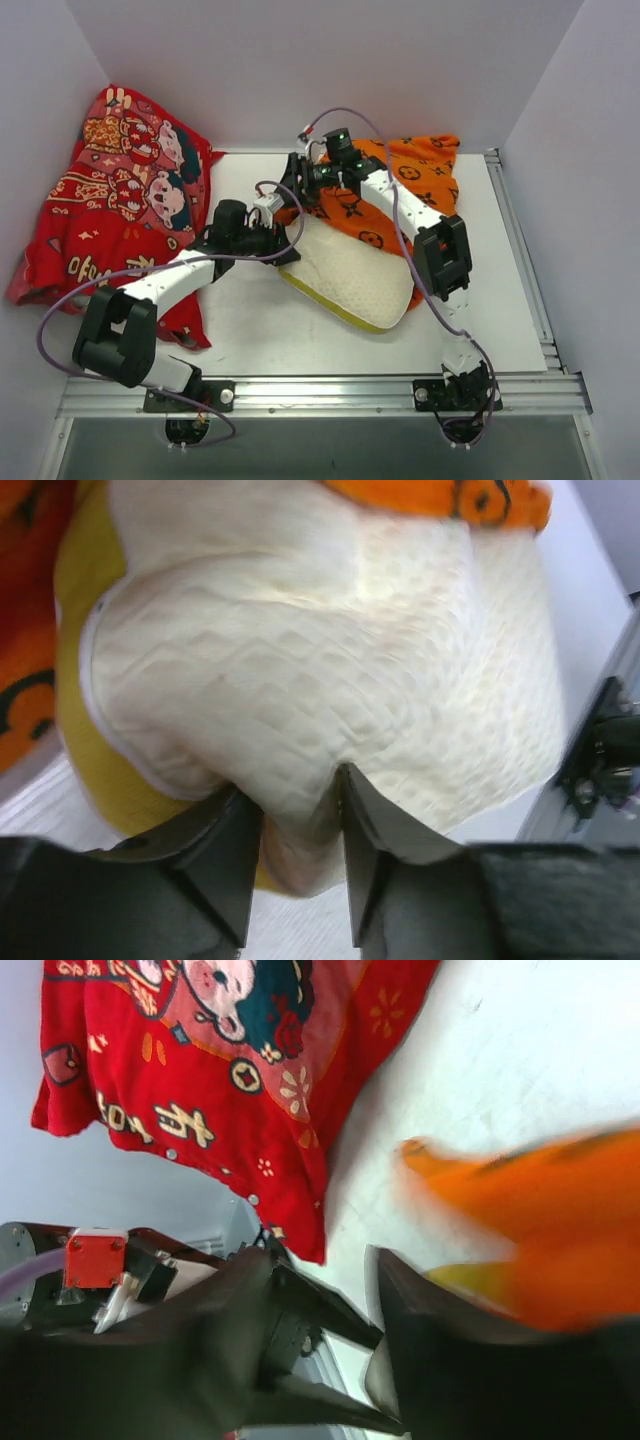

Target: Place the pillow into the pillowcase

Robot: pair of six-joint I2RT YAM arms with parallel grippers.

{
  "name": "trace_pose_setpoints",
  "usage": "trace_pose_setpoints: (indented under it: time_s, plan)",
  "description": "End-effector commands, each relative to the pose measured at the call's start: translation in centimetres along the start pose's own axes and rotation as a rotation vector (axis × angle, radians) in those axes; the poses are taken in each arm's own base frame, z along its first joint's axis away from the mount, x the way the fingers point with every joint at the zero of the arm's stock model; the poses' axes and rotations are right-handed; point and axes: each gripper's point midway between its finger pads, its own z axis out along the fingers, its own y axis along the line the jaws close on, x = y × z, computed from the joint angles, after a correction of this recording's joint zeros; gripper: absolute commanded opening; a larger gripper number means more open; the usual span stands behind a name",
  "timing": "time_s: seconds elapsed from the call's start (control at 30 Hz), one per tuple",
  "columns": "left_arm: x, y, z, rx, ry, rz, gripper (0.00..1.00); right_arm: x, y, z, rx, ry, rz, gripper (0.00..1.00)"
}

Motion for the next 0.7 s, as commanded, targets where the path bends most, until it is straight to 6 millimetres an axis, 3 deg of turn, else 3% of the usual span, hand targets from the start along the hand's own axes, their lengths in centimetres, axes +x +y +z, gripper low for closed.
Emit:
trace_pose_setpoints:
  time_s: [0.0,0.03,0.07,0.1,0.13,0.17,0.2,0.23,0.27,0.3,0.33,0.37,0.4,0.43,0.47,0.57,0.67]
  plan:
    - [-0.3,1.7,-2.3,-0.087,-0.003,0.028,0.52,1.8,0.4,-0.2,-0.047,0.084,-0.065,0.59]
    - [-0.1,1.5,-3.0,-0.088,0.009,0.069,0.56,1.6,-0.4,-1.6,-0.017,0.075,-0.066,0.64]
    - [0.8,1.4,-3.8,-0.084,0.046,0.146,0.61,0.5,0.1,-4.0,0.016,0.03,-0.104,0.68]
    - [0.3,0.3,-4.9,-0.074,0.027,0.211,0.79,0.2,-0.5,-5.8,0.048,0.014,-0.111,0.69]
    - [0.3,-0.4,-5.3,-0.062,0.031,0.287,0.87,0.0,-2.5,-8.8,0.108,-0.009,-0.067,0.73]
    - [0.8,-1.0,-5.8,-0.053,0.051,0.336,0.93,-0.3,-0.9,-11.5,0.125,-0.048,-0.152,0.75]
    - [0.6,-1.2,-6.1,-0.071,0.059,0.459,0.97,0.1,-1.5,-13.4,0.178,-0.059,-0.132,0.76]
    - [1.1,-4.2,-5.2,-0.013,0.09,0.569,0.97,1.0,-2.7,-14.9,0.218,-0.061,-0.103,0.78]
    - [2.0,-4.9,-4.8,-0.004,0.127,0.633,0.97,0.9,-2.4,-18.1,0.249,-0.118,-0.092,0.78]
    - [2.2,-5.2,-3.9,-0.022,0.151,0.737,0.97,1.8,-3.5,-19.8,0.295,-0.13,-0.04,0.78]
    - [2.8,-7.9,-2.9,0.035,0.159,0.825,0.97,4.8,-5.1,-21.0,0.337,-0.116,0.039,0.77]
    - [3.3,-8.7,-1.4,0.063,0.184,0.914,0.98,5.7,-7.1,-23.4,0.389,-0.151,0.095,0.76]
    - [3.4,-9.3,-0.5,0.061,0.192,0.962,0.98,8.0,-9.2,-24.7,0.466,-0.138,0.167,0.75]
    - [4.4,-11.5,0.6,0.116,0.202,1.026,0.97,9.7,-9.8,-26.0,0.509,-0.146,0.192,0.75]
    - [4.2,-12.2,2.3,0.135,0.209,1.087,0.97,13.0,-12.8,-27.6,0.574,-0.132,0.301,0.75]
    - [5.4,-14.2,5.4,0.207,0.227,1.199,0.97,18.7,-16.2,-29.6,0.644,-0.095,0.462,0.73]
    - [5.5,-15.4,8.1,0.217,0.211,1.274,0.97,21.0,-18.6,-29.8,0.678,-0.068,0.529,0.73]
